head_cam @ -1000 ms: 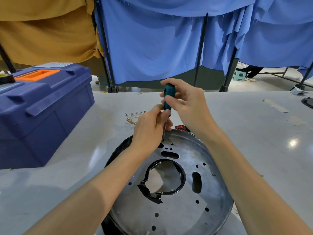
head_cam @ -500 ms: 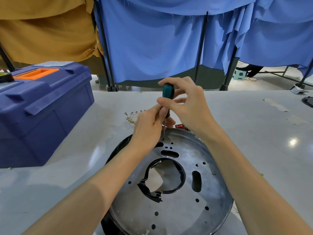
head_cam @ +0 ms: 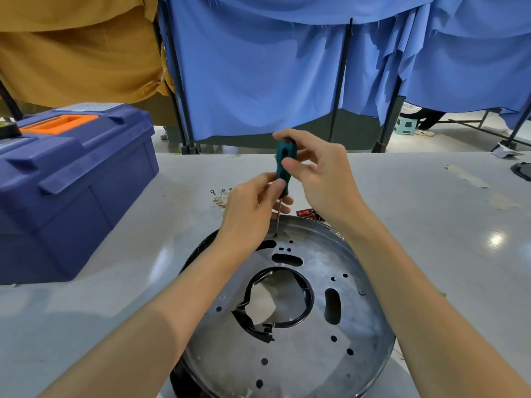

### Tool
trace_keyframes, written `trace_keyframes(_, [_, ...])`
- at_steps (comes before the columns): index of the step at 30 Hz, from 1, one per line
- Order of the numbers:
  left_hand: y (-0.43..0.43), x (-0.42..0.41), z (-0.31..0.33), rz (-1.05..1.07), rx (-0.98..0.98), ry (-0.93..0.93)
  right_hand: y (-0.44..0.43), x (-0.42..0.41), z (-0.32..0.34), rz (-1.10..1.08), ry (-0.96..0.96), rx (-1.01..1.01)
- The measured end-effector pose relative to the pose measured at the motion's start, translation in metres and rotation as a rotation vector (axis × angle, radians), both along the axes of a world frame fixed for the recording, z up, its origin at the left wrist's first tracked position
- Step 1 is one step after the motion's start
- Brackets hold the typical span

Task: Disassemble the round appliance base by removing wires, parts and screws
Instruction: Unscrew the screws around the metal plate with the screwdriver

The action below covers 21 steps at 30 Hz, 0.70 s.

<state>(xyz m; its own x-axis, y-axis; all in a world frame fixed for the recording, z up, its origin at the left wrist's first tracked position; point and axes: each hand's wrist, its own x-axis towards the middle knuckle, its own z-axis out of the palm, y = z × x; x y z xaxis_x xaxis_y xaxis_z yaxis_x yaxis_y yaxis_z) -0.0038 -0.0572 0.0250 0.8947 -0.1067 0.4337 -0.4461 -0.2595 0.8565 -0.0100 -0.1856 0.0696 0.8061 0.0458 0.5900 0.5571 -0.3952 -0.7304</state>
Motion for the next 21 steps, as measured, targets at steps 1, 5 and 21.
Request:
trace_keyframes(1, [-0.0009, 0.0003, -0.0003, -0.006, 0.018, -0.001, -0.001, 0.0004, 0.0002, -0.004, 0.004, -0.006])
trace_keyframes(5, [0.0, 0.0004, -0.0014, 0.025, 0.023, -0.002, 0.0031, -0.0008, -0.001, 0.045, 0.024, 0.052])
trace_keyframes(21, [-0.0014, -0.0012, -0.0005, 0.02, 0.064, -0.004, 0.0004, -0.0008, -0.0023, -0.005, 0.002, 0.002])
